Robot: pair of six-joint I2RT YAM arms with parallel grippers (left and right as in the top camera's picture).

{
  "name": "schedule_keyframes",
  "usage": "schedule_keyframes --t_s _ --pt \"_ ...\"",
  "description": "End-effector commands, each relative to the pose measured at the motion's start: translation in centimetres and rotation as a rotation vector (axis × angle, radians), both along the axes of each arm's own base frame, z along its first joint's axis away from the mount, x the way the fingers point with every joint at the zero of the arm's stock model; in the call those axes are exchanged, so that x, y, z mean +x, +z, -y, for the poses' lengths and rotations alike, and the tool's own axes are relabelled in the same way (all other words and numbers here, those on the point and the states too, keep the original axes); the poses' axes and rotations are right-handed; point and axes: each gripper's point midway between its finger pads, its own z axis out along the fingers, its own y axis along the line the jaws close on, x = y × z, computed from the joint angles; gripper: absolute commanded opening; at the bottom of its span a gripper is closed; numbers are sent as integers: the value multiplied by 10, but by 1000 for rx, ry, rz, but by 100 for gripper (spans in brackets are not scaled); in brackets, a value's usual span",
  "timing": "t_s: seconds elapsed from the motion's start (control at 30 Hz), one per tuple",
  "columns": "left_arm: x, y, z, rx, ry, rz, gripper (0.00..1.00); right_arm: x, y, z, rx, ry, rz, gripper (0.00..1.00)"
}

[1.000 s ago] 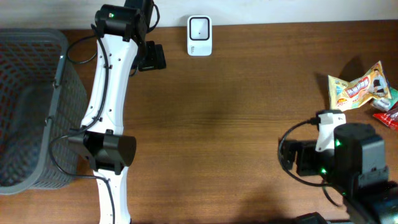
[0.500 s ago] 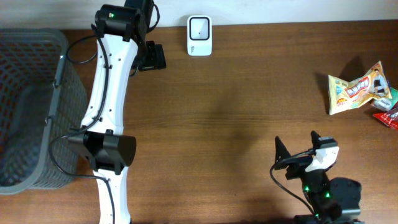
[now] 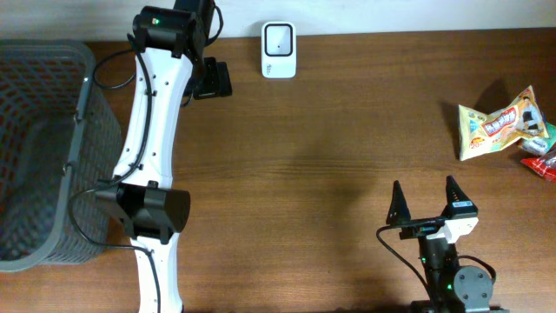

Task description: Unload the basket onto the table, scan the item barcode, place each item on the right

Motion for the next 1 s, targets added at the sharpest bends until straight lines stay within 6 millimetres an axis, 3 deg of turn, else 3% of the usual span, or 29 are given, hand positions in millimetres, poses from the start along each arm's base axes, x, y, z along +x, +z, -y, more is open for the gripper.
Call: schedule_keyframes --t_s 0.0,0.23,0.4,0.97 --pt "0 2 -1 8 5 7 99 2 -11 10 0 -50 -2 98" --pt "0 2 -1 8 5 7 99 4 -23 14 -2 -72 -32 99" --pt "0 2 -1 8 5 7 99 4 -65 20 -4 -101 -204 99" --pt "0 2 -1 8 5 7 99 4 -64 25 -88 -129 -201 98"
